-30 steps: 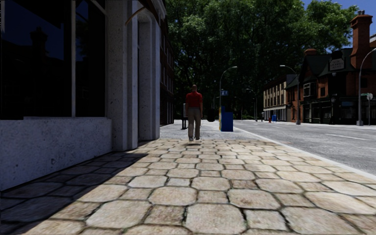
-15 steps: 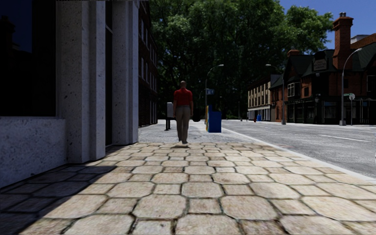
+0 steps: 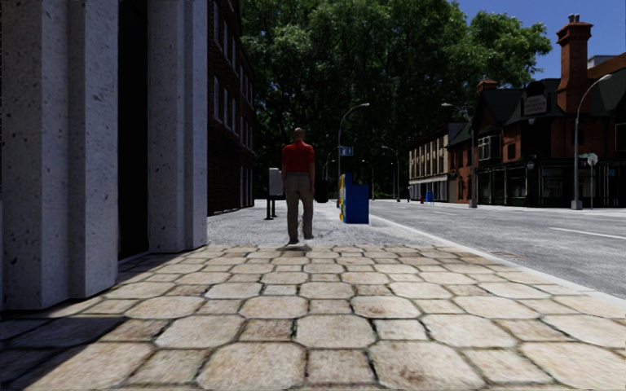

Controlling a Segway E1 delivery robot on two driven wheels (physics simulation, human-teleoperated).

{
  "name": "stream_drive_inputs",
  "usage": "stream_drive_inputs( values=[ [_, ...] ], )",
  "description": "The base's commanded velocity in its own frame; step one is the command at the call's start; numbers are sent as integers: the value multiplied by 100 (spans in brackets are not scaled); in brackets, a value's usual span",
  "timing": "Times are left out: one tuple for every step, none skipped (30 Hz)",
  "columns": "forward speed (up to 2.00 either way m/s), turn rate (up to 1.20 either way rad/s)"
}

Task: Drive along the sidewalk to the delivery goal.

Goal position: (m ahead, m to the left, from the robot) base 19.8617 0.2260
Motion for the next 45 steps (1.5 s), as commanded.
stream_drive_inputs(
  values=[
    [200, 0],
    [200, 0],
    [200, 0],
    [200, 0],
    [200, 0],
    [200, 0],
    [200, 0],
    [200, 0],
    [200, 0],
    [200, 0],
    [200, 0],
    [198, 0],
    [187, 0],
    [187, 0],
    [166, 0],
    [149, 0],
    [142, 0],
    [140, 0],
    [140, 0],
    [140, 0],
    [140, 0],
    [140, 0],
    [140, 0],
    [140, 0],
    [140, 0],
    [140, 0],
    [142, 0],
    [147, 0],
    [147, 0],
    [153, 0],
    [154, 0],
    [154, 0],
    [153, 0],
    [153, 0],
    [152, 0],
    [151, 0],
    [151, 0],
    [158, 0],
    [158, 0],
    [173, 0],
    [200, 0],
    [200, 0],
    [200, 0],
    [200, 0],
    [200, 0]
  ],
)
